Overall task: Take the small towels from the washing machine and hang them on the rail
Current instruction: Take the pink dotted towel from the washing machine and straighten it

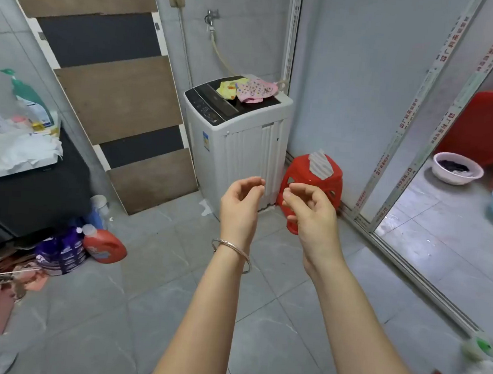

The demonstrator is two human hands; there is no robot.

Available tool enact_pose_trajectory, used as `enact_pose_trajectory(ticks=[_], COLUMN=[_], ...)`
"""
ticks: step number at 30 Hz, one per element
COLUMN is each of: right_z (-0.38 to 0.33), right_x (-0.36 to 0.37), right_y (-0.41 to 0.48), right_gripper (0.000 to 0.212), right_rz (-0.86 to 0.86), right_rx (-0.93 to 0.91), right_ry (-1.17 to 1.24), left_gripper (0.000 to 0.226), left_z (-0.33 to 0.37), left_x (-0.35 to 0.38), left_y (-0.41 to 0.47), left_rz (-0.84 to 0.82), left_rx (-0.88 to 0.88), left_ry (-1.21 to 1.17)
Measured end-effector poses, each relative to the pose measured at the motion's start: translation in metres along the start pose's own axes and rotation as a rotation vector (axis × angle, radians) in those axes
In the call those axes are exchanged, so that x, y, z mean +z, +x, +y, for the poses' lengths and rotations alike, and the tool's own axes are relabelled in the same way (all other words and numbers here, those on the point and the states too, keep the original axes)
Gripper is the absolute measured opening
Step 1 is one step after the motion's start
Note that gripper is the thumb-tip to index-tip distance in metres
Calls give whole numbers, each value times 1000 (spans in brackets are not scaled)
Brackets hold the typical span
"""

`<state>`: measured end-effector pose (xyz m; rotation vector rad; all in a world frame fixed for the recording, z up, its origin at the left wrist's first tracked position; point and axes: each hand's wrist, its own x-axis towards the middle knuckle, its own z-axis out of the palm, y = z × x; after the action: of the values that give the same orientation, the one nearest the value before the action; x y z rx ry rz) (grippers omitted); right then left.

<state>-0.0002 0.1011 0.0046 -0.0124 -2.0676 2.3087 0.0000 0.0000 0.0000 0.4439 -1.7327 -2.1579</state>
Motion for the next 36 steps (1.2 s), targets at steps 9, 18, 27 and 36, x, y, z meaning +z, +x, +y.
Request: enact_pose_trajectory(ticks=[9, 18, 27, 36], right_z=[9, 13, 9, 19], right_x=[9, -1, -19, -19], right_y=[48, 154, 272, 338], right_gripper=[11, 10, 11, 12], right_rz=[17, -52, -137, -196], right_rx=[25, 46, 75, 119], right_ry=[35, 7, -46, -37], left_gripper=[13, 21, 19, 20], left_z=[-8, -16, -24, -38], left_x=[9, 64, 135, 157], left_y=[47, 130, 212, 265], left_rz=[24, 109, 213, 271], left_rx=[12, -25, -31, -45], left_ry=[10, -14, -30, -7])
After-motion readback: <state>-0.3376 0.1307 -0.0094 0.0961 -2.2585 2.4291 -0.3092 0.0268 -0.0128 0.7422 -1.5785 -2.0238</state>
